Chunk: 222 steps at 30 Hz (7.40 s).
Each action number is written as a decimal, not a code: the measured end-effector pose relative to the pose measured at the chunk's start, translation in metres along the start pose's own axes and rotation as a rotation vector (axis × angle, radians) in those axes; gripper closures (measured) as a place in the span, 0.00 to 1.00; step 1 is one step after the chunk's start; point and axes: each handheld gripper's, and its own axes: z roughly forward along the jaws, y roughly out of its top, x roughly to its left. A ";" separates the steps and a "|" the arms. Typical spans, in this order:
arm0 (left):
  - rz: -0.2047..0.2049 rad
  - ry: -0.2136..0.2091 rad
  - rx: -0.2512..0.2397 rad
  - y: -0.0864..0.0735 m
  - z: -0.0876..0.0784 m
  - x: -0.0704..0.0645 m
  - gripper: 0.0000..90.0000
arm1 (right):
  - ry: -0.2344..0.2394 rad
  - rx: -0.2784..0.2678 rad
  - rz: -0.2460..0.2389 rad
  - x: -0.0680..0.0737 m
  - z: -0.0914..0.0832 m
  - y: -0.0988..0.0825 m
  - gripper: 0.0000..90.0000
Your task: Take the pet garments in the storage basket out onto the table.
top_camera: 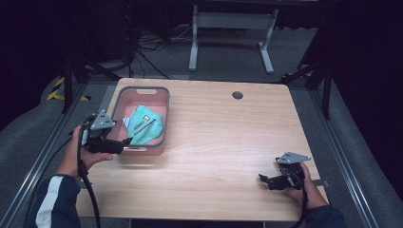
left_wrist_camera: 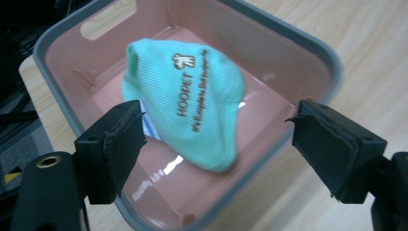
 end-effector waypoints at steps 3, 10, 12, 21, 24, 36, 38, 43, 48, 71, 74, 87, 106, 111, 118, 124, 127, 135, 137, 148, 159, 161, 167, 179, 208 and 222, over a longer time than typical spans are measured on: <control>-0.020 0.010 0.051 0.010 0.016 0.011 0.21 | 0.000 0.000 0.000 0.000 0.000 0.000 0.01; -0.017 0.019 0.219 0.024 0.056 0.023 0.21 | 0.000 0.000 0.000 0.000 0.000 0.000 0.01; -0.021 -0.007 0.280 0.027 0.068 0.027 0.20 | 0.000 0.000 0.000 0.000 0.000 0.000 0.01; -0.034 -0.059 0.385 0.039 0.107 0.031 0.21 | 0.000 0.000 0.000 0.000 0.000 0.000 0.01; -0.040 -0.058 0.407 0.041 0.117 0.035 0.20 | 0.000 0.000 0.000 0.000 0.000 0.000 0.01; -0.037 -0.009 0.580 0.046 0.165 0.031 0.15 | 0.000 0.000 0.000 0.000 0.000 0.000 0.01; -0.048 -0.016 0.580 0.047 0.167 0.032 0.15 | 0.000 0.000 0.000 0.000 0.000 0.000 0.01; -0.105 -0.087 0.579 0.047 0.169 0.035 0.18 | 0.000 0.000 0.000 0.000 0.000 0.000 0.01; -0.048 -0.095 0.579 0.052 0.165 0.029 0.45 | 0.001 0.000 -0.001 0.000 0.000 0.000 0.01; 0.010 -0.034 0.396 0.064 0.115 0.026 0.89 | 0.008 0.003 -0.012 0.000 0.000 0.000 0.01; -0.002 -0.029 0.347 0.068 0.101 0.028 0.89 | 0.007 0.002 -0.012 0.000 0.000 0.000 0.01; 0.063 -0.057 0.075 0.109 0.027 0.003 0.89 | 0.008 0.003 -0.012 0.000 0.000 0.000 0.01; 0.321 -0.146 -0.042 0.161 0.001 -0.086 0.89 | 0.008 0.003 -0.011 0.000 0.000 0.000 0.01; 0.374 -0.184 -0.036 0.170 0.011 -0.113 0.89 | 0.008 0.003 -0.011 0.000 0.000 0.000 0.01; 0.420 -0.248 0.000 0.174 0.038 -0.139 0.89 | 0.007 0.002 -0.011 0.000 0.000 0.000 0.01; 0.446 -0.292 0.031 0.174 0.062 -0.158 0.89 | 0.007 0.002 -0.011 0.000 0.000 0.000 0.01; 0.448 -0.312 0.050 0.171 0.078 -0.168 0.89 | 0.008 0.002 -0.011 0.000 0.000 0.000 0.01; 0.416 -0.355 0.145 0.153 0.125 -0.172 0.89 | 0.008 0.002 -0.011 0.000 0.000 0.000 0.01; 0.408 -0.366 0.166 0.147 0.134 -0.172 0.89 | 0.008 0.002 -0.011 0.000 0.000 0.000 0.01; 0.379 -0.379 0.240 0.121 0.167 -0.175 0.88 | 0.008 0.002 -0.011 0.000 0.000 0.000 0.01; 0.385 -0.396 0.268 0.102 0.181 -0.185 0.80 | 0.008 0.002 -0.011 0.000 0.000 0.000 0.01; 0.397 -0.403 0.241 0.105 0.172 -0.186 0.73 | 0.007 0.002 -0.011 0.000 0.000 0.000 0.01; 0.379 -0.402 0.126 0.111 0.136 -0.180 0.37 | 0.008 0.002 -0.011 0.000 0.000 0.000 0.01; 0.427 -0.279 0.022 0.093 0.062 -0.163 0.27 | 0.008 0.002 -0.011 0.000 0.000 0.000 0.01; 0.319 -0.154 0.156 -0.050 0.032 -0.105 0.22 | 0.008 0.002 -0.012 0.000 0.000 0.000 0.01; 0.030 -0.180 0.104 -0.110 0.038 -0.058 0.21 | 0.008 0.002 -0.011 0.000 0.000 0.000 0.01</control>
